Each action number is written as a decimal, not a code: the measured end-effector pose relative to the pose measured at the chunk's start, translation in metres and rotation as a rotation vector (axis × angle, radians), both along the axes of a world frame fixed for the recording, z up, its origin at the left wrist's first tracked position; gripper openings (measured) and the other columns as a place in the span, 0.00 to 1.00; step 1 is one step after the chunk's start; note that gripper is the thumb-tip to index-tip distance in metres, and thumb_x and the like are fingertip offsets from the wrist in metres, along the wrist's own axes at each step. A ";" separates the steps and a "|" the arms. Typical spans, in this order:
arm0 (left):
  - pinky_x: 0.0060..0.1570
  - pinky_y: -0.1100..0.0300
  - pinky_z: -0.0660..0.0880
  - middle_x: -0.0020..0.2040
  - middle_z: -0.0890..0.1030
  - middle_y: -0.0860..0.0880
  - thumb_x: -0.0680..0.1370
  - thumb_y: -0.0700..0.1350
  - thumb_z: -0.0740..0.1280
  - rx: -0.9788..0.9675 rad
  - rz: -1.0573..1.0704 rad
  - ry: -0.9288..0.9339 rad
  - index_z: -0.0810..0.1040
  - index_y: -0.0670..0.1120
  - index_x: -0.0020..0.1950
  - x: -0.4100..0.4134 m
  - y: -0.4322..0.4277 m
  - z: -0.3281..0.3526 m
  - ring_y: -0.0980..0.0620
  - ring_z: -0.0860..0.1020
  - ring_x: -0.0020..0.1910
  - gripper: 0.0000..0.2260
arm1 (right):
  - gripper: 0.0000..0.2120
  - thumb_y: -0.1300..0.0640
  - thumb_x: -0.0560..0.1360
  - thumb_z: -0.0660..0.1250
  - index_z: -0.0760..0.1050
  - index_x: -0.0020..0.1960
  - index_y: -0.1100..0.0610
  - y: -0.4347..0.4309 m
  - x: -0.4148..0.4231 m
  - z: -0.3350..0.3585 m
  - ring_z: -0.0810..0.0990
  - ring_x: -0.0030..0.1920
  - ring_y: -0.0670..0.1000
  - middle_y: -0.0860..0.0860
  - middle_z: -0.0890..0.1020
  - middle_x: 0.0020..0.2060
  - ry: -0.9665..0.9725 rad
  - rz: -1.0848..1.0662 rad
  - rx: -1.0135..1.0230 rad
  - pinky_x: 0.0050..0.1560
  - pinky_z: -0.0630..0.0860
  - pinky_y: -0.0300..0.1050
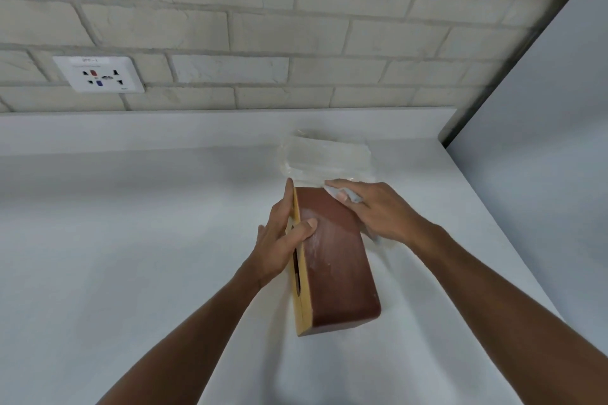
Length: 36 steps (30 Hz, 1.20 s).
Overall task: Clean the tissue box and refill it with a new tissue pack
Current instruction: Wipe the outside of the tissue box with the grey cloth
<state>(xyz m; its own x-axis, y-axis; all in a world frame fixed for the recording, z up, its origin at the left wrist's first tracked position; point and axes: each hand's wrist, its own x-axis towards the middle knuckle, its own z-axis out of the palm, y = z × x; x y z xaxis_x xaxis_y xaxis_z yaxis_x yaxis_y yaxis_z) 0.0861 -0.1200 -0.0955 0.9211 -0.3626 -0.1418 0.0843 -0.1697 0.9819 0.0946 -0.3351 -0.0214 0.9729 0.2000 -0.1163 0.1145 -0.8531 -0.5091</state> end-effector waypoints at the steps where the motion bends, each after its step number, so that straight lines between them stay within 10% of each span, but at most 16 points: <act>1: 0.81 0.40 0.53 0.79 0.63 0.62 0.73 0.68 0.65 -0.002 0.001 -0.004 0.49 0.75 0.80 0.000 -0.001 -0.001 0.56 0.60 0.81 0.39 | 0.20 0.45 0.84 0.54 0.67 0.75 0.44 0.002 -0.005 -0.003 0.66 0.74 0.48 0.44 0.70 0.73 -0.011 0.014 0.007 0.74 0.63 0.48; 9: 0.81 0.40 0.56 0.80 0.63 0.60 0.72 0.67 0.64 -0.010 -0.004 0.002 0.48 0.72 0.81 0.000 -0.002 0.001 0.55 0.60 0.81 0.40 | 0.20 0.43 0.84 0.52 0.62 0.75 0.38 -0.009 -0.024 -0.010 0.48 0.73 0.34 0.33 0.57 0.73 -0.073 -0.001 -0.088 0.76 0.52 0.42; 36: 0.81 0.47 0.60 0.77 0.66 0.59 0.75 0.62 0.66 -0.059 -0.061 0.012 0.47 0.69 0.83 -0.001 0.000 0.002 0.65 0.62 0.77 0.41 | 0.21 0.45 0.84 0.45 0.57 0.77 0.42 -0.009 -0.070 -0.012 0.53 0.79 0.50 0.41 0.60 0.78 -0.090 0.048 -0.276 0.77 0.54 0.52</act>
<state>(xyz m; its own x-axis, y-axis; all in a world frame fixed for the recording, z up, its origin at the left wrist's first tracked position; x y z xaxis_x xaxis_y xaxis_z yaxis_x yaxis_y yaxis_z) 0.0854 -0.1202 -0.0933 0.8952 -0.4264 -0.1296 0.0877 -0.1166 0.9893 0.0247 -0.3437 -0.0330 0.9718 0.2193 -0.0865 0.1926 -0.9503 -0.2446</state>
